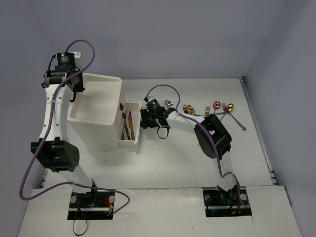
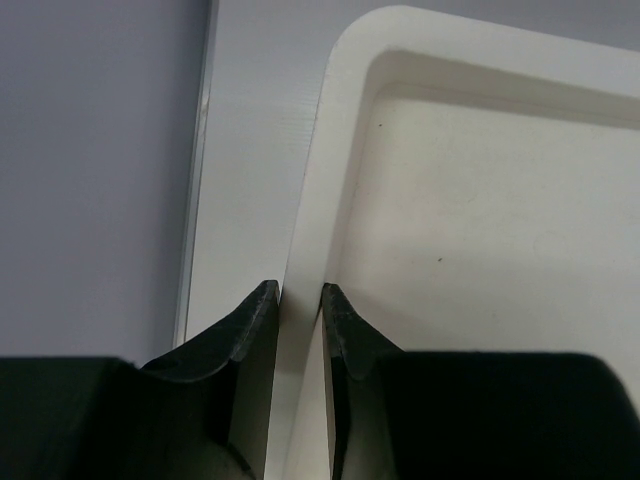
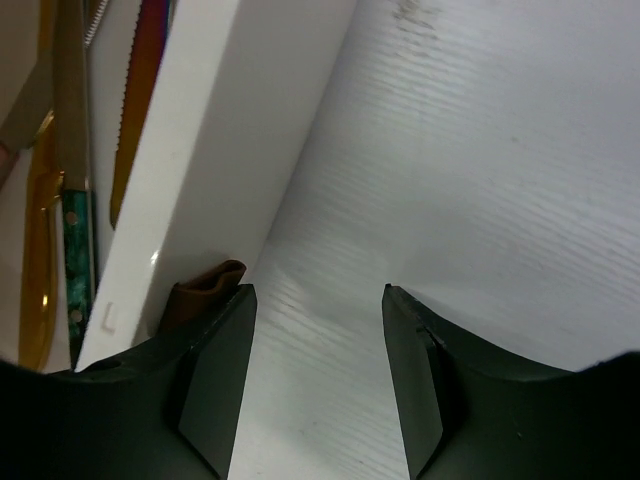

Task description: Sort the eating utensils into containers

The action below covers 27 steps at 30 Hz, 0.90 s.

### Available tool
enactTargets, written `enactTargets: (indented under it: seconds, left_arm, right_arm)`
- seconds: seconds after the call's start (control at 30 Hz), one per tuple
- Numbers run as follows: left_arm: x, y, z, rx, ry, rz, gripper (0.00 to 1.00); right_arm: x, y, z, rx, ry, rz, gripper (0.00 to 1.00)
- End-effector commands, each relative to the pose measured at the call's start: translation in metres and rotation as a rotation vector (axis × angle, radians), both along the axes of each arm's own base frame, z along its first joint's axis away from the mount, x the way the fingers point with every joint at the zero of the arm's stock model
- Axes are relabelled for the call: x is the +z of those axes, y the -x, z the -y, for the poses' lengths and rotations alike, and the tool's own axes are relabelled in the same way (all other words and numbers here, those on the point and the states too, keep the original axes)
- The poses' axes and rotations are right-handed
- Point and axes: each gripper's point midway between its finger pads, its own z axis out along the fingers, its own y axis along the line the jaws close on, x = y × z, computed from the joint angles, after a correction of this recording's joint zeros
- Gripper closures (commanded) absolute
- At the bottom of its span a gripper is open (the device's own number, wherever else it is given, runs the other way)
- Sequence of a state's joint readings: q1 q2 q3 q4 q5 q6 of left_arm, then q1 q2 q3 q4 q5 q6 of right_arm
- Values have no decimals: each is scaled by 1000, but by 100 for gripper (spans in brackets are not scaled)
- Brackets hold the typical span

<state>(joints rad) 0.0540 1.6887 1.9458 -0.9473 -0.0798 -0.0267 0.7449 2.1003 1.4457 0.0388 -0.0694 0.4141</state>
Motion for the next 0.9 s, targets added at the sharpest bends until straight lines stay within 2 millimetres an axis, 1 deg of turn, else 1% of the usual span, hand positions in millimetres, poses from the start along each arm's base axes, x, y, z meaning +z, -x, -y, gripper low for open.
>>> enactTargets:
  seconds: [0.0,0.1,0.2,0.27,0.33,0.43,0.5,0.57,0.63,0.7,0.77,0.8,0.87]
  left_arm:
    - [-2,-12,29,-63,133,52,100]
    - [-3,-11,35,-73,170,60,100]
    - [-9,-10,43,-88,206,55,100]
    - [-13,-8,43,-83,210,49,100]
    - [-13,-7,43,-79,212,49,100]
    - [-15,-6,45,-77,221,51,100]
    - [-13,-7,46,-84,227,55,100]
    - [-13,-7,47,-86,229,54,100]
    - [-9,-6,46,-82,226,64,100]
    - [-7,-7,44,-78,222,69,100]
    - [-4,-7,43,-74,217,77,100]
    - [-3,-7,42,-69,214,79,100]
    - [0,-7,41,-63,208,88,100]
  right_arm:
    - [57,-16,-55,78,-186,97,50]
    - [72,-22,-75,103,-251,114,50]
    - [90,-20,-100,165,-340,119,50]
    - [92,-18,-116,199,-393,119,50]
    - [100,-13,-135,242,-481,112,50]
    - [116,-6,-151,278,-580,113,50]
    - [127,-4,-157,294,-636,121,50]
    - [138,2,-159,326,-673,133,49]
    - [139,3,-152,329,-658,155,48]
    - [140,3,-142,317,-646,162,48]
    - [139,2,-124,305,-635,153,48]
    - [141,6,-119,321,-635,151,47]
    - [153,9,-109,358,-651,160,47]
